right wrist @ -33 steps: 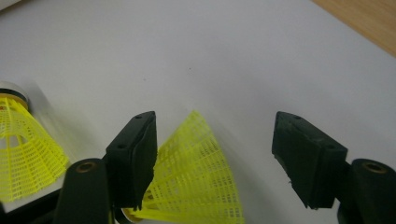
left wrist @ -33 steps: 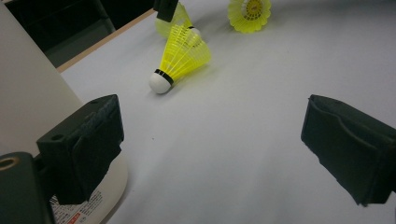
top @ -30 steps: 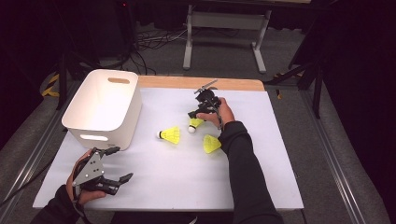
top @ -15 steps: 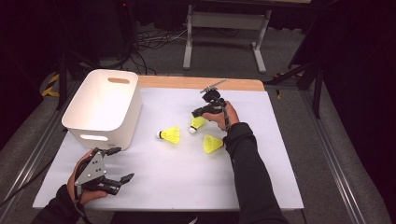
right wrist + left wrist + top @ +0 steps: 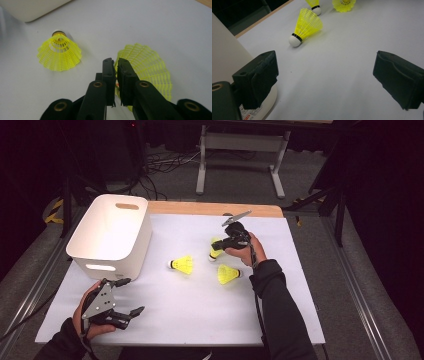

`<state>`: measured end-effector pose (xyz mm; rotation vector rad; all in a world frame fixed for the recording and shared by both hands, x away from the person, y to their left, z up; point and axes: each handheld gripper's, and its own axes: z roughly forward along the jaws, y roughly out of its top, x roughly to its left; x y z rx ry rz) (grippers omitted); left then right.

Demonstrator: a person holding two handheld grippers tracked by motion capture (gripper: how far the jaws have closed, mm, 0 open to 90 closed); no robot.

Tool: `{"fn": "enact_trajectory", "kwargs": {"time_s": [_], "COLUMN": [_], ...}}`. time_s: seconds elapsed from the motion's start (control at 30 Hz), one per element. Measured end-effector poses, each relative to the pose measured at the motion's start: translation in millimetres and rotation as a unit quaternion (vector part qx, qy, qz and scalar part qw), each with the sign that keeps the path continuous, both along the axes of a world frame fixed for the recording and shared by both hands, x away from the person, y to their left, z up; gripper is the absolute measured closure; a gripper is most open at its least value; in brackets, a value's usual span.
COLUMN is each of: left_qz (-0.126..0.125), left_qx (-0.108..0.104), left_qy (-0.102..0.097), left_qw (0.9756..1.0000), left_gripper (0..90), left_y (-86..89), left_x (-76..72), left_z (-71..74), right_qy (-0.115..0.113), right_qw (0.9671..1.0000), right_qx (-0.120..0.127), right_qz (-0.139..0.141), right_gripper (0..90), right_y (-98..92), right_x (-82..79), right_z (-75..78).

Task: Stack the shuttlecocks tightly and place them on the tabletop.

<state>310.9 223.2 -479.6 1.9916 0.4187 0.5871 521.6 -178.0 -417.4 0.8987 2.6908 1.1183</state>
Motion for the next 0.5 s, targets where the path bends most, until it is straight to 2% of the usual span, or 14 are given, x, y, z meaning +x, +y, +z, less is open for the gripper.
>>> {"fn": "enact_trajectory", "kwargs": {"time_s": [0.13,0.23,0.37,0.5], "left_qz": [-0.001,-0.001,-0.002,-0.002], "left_qx": [0.003,0.005,0.006,0.006], "left_qy": [0.0,0.001,0.002,0.002], "left_qw": [1.0,1.0,1.0,1.0], "left_gripper": [6.8,6.8,6.8,6.8], "left_y": [-0.7,-1.7,-2.2,-1.6], "left_x": [0.6,0.2,0.2,0.1], "left_z": [0.0,-0.4,-0.6,-0.6], "right_qy": [-0.007,-0.003,-0.007,-0.009], "right_qw": [0.9995,0.9987,0.9976,0.9979], "right_qx": [-0.031,-0.05,-0.065,-0.051], "right_qz": [-0.002,0.003,0.021,0.04], "right_gripper": [83.4,85.3,89.6,89.8], "right_y": [-8.7,-11.1,-8.9,-2.4], "right_x": [-5.3,-7.6,-10.9,-15.0], "right_z": [-0.1,-1.2,0.5,3.4]}}
